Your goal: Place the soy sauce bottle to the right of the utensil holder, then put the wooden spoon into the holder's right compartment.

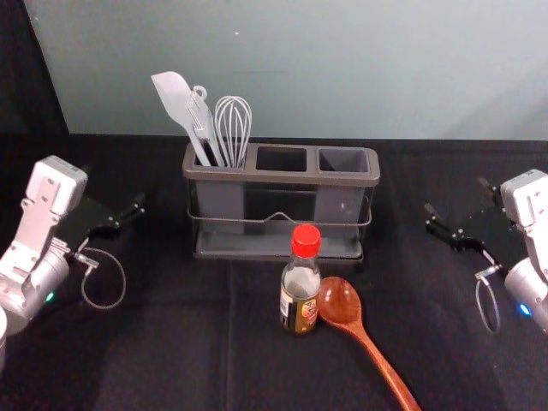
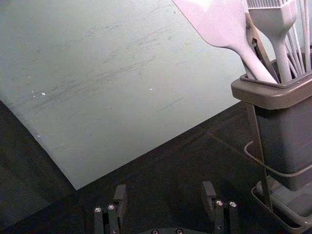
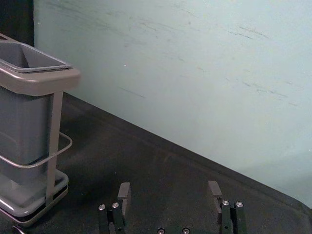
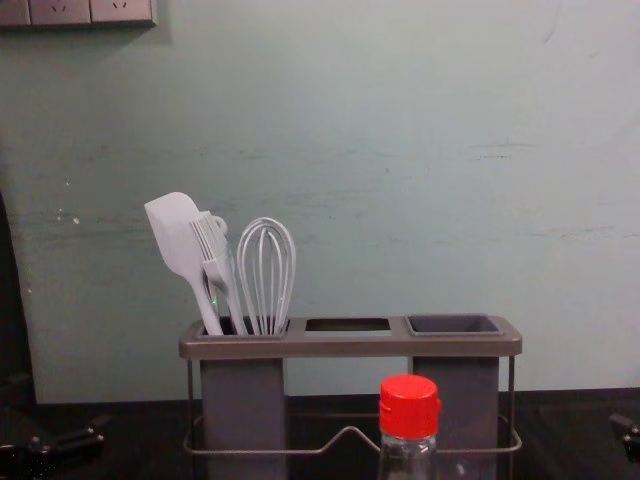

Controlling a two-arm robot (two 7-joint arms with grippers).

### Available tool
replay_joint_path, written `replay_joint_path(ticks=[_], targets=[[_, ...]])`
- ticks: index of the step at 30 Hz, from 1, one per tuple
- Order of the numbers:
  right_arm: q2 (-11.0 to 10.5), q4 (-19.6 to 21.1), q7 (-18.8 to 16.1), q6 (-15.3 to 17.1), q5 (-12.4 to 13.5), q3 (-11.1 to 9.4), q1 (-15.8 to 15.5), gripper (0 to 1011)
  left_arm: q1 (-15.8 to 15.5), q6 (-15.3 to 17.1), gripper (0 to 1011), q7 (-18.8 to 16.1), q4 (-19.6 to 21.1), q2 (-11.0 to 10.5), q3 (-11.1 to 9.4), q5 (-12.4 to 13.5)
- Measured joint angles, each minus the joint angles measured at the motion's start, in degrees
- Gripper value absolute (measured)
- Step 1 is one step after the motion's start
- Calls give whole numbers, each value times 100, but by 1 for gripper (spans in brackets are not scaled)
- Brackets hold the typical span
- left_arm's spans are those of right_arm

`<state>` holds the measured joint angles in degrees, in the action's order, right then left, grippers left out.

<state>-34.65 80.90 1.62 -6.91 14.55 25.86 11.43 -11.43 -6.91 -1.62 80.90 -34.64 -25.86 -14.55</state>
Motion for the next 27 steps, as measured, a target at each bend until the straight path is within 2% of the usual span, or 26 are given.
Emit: replay_joint_path(ticks=[27], targets=[[0,0,0,0,0,0,0,1003,0,0,1005,0,0,0,0,0]])
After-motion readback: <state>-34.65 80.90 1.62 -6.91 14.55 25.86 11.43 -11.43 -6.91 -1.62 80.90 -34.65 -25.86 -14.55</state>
